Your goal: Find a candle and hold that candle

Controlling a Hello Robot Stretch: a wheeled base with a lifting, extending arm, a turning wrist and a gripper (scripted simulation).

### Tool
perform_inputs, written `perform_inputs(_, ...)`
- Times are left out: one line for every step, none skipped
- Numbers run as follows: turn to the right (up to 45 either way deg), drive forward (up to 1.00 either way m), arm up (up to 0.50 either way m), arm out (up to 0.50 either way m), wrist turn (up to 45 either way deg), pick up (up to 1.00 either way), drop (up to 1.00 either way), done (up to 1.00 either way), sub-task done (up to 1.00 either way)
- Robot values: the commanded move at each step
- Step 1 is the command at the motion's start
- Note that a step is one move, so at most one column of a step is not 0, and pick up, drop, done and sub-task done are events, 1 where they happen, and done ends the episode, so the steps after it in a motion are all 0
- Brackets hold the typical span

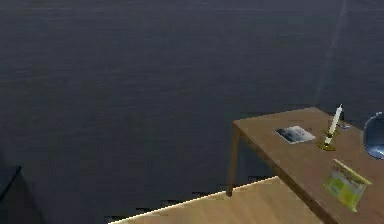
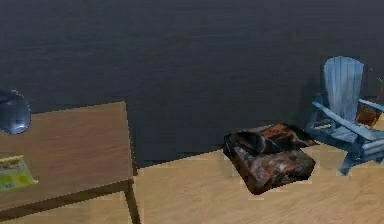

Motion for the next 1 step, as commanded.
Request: perform_inputs(-45.0, 0.0, 0.0, 0.0, 0.0, 0.0, 0.0, 0.0, 0.0)
